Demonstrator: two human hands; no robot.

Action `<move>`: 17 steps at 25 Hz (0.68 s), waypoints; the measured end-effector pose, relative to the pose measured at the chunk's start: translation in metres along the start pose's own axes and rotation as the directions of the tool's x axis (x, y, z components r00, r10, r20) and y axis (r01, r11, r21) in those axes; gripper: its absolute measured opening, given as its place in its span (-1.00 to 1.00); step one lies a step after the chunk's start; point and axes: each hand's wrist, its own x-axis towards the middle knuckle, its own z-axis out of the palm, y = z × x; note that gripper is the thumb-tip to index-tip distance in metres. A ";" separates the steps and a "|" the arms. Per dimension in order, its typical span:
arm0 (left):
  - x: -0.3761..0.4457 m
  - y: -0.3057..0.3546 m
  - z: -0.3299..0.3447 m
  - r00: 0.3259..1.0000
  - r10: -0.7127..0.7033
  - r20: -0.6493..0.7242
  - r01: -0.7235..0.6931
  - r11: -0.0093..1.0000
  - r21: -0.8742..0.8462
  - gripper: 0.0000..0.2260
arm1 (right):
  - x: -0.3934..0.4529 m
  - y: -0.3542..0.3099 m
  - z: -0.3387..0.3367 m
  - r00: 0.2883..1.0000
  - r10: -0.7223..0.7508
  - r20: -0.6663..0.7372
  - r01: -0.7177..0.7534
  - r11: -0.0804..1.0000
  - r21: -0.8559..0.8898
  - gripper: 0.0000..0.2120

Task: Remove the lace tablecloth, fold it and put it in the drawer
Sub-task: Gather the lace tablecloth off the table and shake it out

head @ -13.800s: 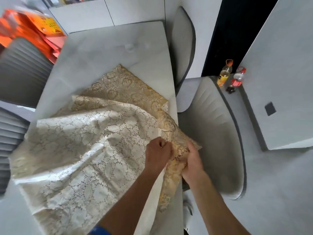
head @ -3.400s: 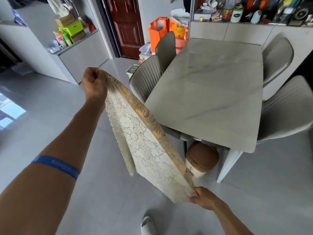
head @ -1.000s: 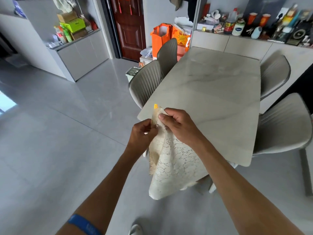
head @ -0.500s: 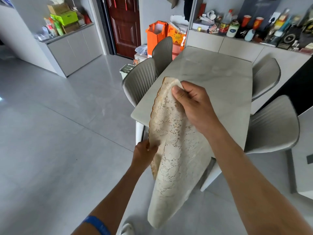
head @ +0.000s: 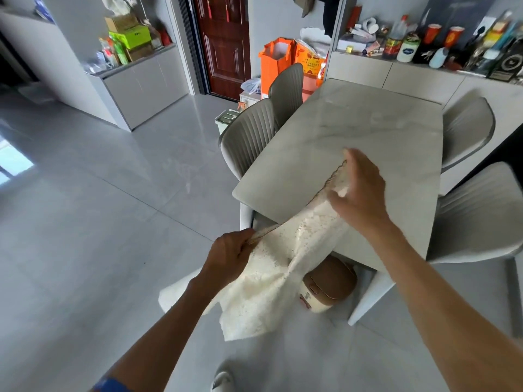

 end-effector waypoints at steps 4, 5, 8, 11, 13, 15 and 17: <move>0.019 0.036 -0.023 0.976 0.210 0.065 -0.215 0.973 0.087 -0.83 | -0.035 -0.056 0.048 0.801 -0.358 0.480 0.275 0.932 0.236 -0.79; 0.021 0.040 -0.028 0.974 0.214 0.073 -0.220 0.971 0.092 -0.84 | -0.036 -0.059 0.053 0.819 -0.314 0.480 0.172 0.933 0.318 -0.88; 0.015 0.034 -0.033 0.988 0.150 0.024 -0.152 0.978 0.143 -0.89 | -0.030 -0.056 0.053 0.836 -0.246 0.491 0.047 0.923 0.381 -0.92; -0.011 0.007 -0.015 0.999 -0.046 0.003 0.045 0.986 0.158 -0.88 | -0.027 -0.060 0.050 0.853 -0.237 0.465 0.004 0.894 0.448 -0.92; -0.033 -0.016 0.002 0.973 -0.224 0.057 0.216 0.969 0.120 -0.88 | -0.025 -0.064 0.047 0.864 -0.209 0.457 -0.033 0.884 0.466 -0.88; -0.049 -0.038 0.014 0.912 -0.407 0.048 0.402 0.911 0.089 -0.87 | -0.025 -0.060 0.044 0.877 -0.168 0.451 -0.068 0.885 0.462 -0.80; -0.054 -0.057 0.014 0.840 -0.537 -0.071 0.541 0.839 0.053 -0.81 | -0.030 -0.051 0.042 0.891 -0.126 0.437 -0.103 0.880 0.464 -0.75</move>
